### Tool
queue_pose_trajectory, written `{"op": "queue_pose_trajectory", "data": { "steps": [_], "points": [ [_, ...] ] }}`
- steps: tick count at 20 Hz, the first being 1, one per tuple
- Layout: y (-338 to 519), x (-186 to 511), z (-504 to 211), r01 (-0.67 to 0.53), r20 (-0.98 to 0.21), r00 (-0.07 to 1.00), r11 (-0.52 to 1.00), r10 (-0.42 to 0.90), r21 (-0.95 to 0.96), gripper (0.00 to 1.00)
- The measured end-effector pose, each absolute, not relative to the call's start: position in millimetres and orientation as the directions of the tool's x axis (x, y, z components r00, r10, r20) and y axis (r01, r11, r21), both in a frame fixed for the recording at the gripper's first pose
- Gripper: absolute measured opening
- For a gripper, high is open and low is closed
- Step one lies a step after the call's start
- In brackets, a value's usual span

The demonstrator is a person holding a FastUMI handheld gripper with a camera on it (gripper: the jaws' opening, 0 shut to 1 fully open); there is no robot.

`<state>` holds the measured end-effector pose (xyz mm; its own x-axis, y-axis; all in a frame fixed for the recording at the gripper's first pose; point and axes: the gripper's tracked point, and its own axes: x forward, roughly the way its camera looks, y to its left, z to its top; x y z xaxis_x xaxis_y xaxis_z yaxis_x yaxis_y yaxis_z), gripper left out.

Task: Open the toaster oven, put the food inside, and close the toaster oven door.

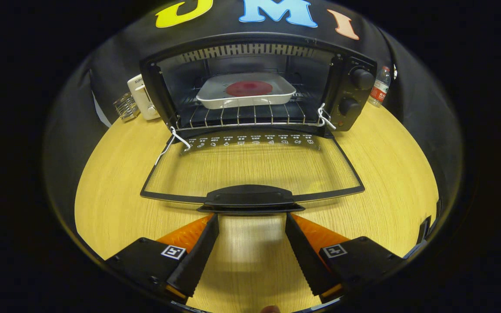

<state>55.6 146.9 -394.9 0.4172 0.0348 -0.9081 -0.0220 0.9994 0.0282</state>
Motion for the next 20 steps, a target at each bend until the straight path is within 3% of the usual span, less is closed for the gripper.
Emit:
{"op": "queue_pose_trajectory", "data": {
  "steps": [20],
  "points": [
    [146.8, 66.0, -339.0, -0.002, -0.843, 0.534, 0.997, 0.071, 0.082, 0.98]
  ]
}}
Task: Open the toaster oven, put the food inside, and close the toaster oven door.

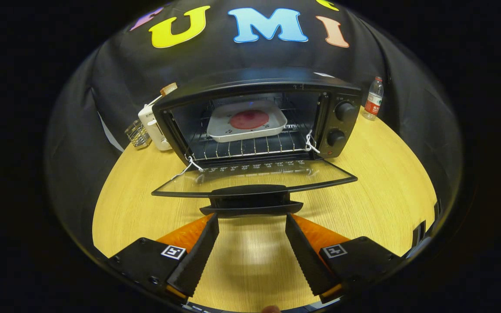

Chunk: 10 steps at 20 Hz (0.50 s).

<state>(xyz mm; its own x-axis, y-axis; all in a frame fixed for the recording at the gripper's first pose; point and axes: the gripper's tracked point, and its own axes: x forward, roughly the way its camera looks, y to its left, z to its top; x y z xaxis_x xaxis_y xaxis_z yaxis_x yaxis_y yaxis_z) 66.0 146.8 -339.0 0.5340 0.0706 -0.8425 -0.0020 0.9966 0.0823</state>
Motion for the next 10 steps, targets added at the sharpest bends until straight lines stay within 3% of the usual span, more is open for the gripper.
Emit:
{"op": "queue_pose_trajectory", "data": {
  "steps": [10],
  "points": [
    [148.3, 89.4, -302.8, -0.046, -0.755, 0.651, 0.997, 0.077, 0.062, 0.98]
  ]
}}
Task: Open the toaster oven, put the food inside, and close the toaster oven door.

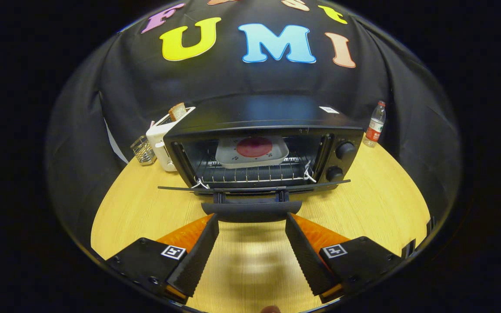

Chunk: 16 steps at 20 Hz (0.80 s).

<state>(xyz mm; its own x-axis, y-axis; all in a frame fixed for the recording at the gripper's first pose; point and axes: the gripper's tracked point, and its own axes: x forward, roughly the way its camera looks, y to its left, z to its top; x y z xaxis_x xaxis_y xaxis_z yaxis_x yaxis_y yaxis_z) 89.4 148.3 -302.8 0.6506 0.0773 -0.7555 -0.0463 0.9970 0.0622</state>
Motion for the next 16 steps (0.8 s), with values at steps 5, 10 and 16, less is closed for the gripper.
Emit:
{"op": "queue_pose_trajectory", "data": {
  "steps": [5, 10, 16],
  "points": [
    [148.4, 94.4, -280.4, -0.062, -0.702, 0.707, 0.996, 0.085, 0.058, 0.98],
    [149.6, 101.4, -234.0, -0.092, -0.597, 0.798, 0.996, 0.08, 0.011, 0.98],
    [131.9, 99.0, -175.0, -0.09, -0.453, 0.889, 0.996, 0.07, -0.023, 0.98]
  ]
}}
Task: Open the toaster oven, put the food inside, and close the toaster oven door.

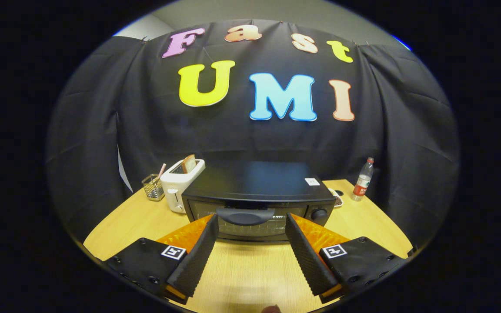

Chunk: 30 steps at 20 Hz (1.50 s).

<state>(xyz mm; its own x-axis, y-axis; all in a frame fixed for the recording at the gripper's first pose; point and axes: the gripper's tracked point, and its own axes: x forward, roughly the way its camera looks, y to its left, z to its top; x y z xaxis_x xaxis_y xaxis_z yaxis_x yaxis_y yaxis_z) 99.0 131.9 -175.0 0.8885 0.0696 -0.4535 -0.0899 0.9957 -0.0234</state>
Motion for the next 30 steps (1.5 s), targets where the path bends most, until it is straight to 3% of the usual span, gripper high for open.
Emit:
{"op": "queue_pose_trajectory", "data": {
  "steps": [13, 30],
  "points": [
    [86.0, 26.3, -77.8, -0.05, -0.239, 0.97, 0.998, 0.038, -0.042, 0.98],
    [66.1, 3.4, -42.0, -0.045, -0.161, 0.986, 0.999, 0.042, -0.02, 0.98]
  ]
}}
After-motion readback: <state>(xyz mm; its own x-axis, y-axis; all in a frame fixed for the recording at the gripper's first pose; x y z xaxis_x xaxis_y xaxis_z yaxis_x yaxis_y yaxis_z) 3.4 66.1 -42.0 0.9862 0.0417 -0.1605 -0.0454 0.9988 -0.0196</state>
